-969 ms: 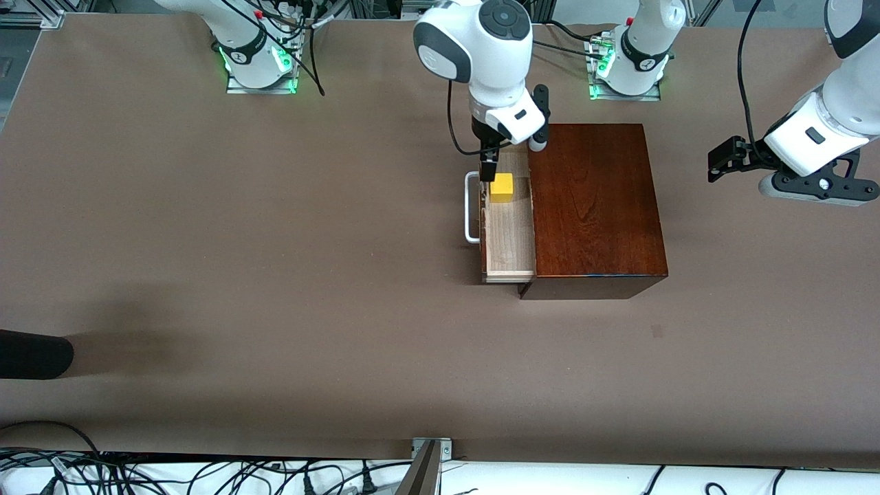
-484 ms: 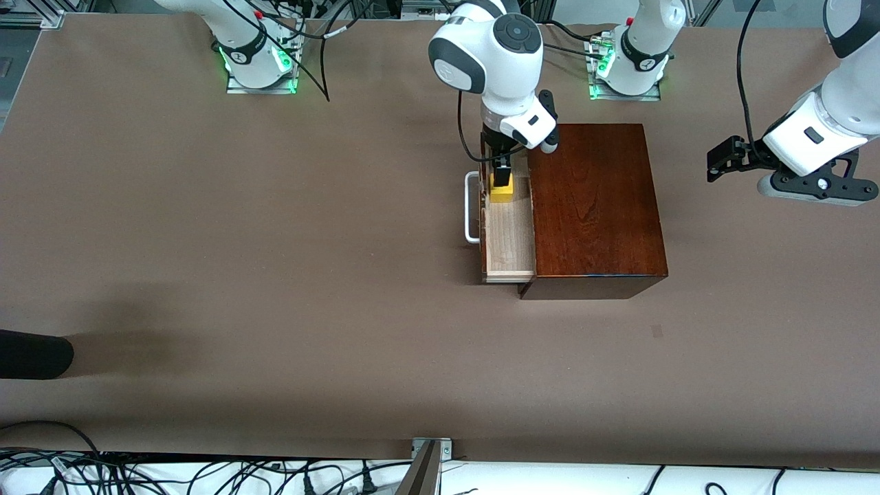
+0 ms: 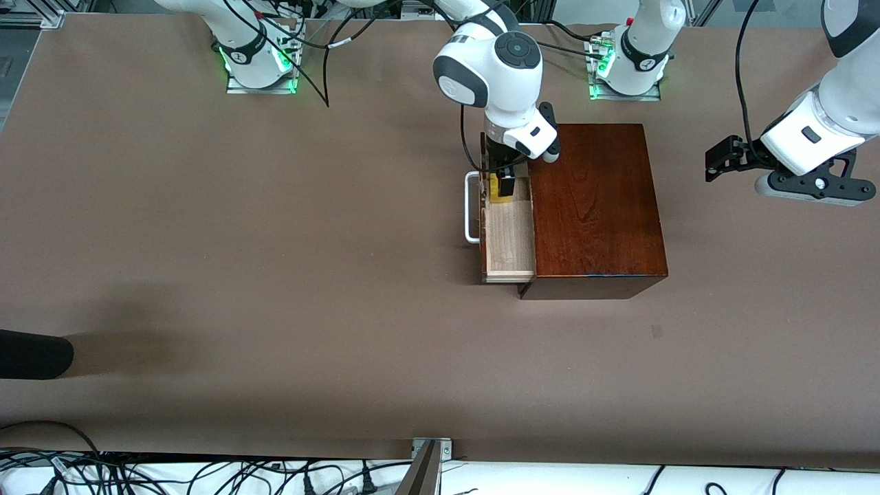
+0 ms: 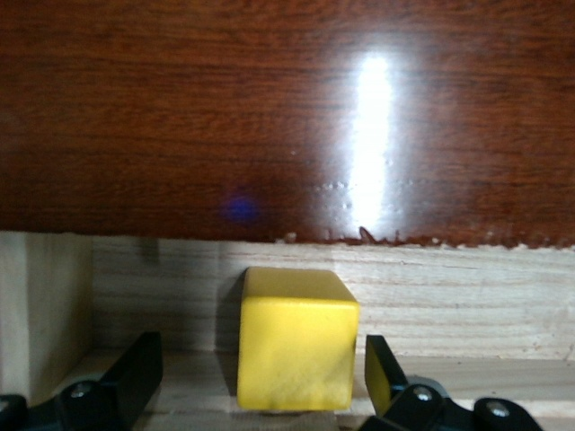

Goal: Open drawer, take yellow block, close drawer
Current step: 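Lower the right gripper into the drawer and grasp the yellow cube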

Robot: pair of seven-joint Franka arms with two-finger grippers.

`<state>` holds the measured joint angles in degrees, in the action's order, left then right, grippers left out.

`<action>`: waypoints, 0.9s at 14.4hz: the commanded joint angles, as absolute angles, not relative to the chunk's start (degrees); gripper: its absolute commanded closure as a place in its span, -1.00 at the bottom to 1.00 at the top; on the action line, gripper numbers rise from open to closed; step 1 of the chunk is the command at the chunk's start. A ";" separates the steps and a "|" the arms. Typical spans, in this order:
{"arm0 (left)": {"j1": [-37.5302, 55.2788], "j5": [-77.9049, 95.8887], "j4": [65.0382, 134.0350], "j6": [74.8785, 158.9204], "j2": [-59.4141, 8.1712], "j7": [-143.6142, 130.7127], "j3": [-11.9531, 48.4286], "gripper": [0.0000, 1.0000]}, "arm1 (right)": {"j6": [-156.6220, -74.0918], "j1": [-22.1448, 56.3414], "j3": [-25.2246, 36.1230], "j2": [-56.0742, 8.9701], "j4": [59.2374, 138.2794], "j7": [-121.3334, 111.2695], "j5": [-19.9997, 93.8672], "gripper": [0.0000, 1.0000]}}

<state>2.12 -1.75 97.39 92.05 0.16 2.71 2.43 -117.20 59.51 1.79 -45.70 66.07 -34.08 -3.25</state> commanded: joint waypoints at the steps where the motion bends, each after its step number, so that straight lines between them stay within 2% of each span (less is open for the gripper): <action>1: 2.11 -0.70 95.80 91.05 -0.35 4.04 2.37 -1.00 | -117.07 60.29 2.55 -46.67 64.07 -34.45 -4.39 -1.00; 9: 2.11 -0.70 95.80 91.05 -0.44 4.04 2.37 -1.00 | -119.00 60.56 2.72 -48.87 64.07 -34.28 -6.06 -1.00; 10: 2.11 -0.62 95.80 91.05 -0.44 4.04 2.37 -1.00 | -119.00 60.56 2.72 -48.87 64.07 -34.28 -6.15 -0.82; 11: 2.11 -0.62 95.80 91.05 -0.44 4.04 2.37 -1.00 | -118.66 60.56 2.81 -48.78 64.07 -34.45 -6.24 -0.40; 12: 2.11 -0.53 95.80 91.05 -0.44 4.04 2.37 -1.00 | -118.39 60.56 2.90 -48.61 64.07 -34.37 -6.24 0.07; 13: 2.11 -0.53 95.80 91.05 -0.44 4.04 2.37 -1.00 | -118.30 60.56 2.90 -48.43 64.07 -33.76 -6.15 0.83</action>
<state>2.12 -1.75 97.35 92.05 0.16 2.71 2.43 -118.99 60.00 2.31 -47.86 65.91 -34.08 -5.47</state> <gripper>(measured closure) 0.000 0.313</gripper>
